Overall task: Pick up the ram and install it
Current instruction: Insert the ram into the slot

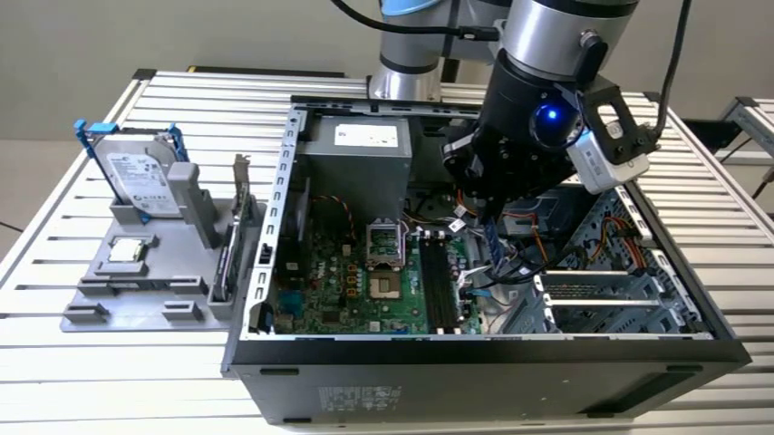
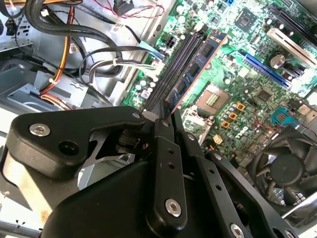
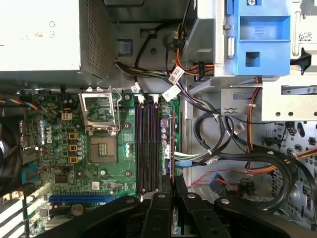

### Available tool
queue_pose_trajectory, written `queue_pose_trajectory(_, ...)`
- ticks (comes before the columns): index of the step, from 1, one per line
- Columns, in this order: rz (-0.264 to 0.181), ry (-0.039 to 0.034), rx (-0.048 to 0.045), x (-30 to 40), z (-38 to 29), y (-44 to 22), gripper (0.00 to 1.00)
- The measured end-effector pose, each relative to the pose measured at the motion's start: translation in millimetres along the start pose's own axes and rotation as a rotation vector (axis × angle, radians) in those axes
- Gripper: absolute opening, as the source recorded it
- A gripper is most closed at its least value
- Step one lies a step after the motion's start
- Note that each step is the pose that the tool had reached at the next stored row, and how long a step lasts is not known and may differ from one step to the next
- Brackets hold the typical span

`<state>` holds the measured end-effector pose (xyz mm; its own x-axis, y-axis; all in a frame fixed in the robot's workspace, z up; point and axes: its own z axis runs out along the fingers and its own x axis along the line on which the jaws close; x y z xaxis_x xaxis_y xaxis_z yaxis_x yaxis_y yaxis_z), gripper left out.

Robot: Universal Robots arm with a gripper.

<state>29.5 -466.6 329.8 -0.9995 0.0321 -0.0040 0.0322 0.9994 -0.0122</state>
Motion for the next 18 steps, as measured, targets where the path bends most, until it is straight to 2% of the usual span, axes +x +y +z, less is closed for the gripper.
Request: queue_pose_trajectory(18,0.0,0.0,0.0,0.1,6.9,2.5,0.0)
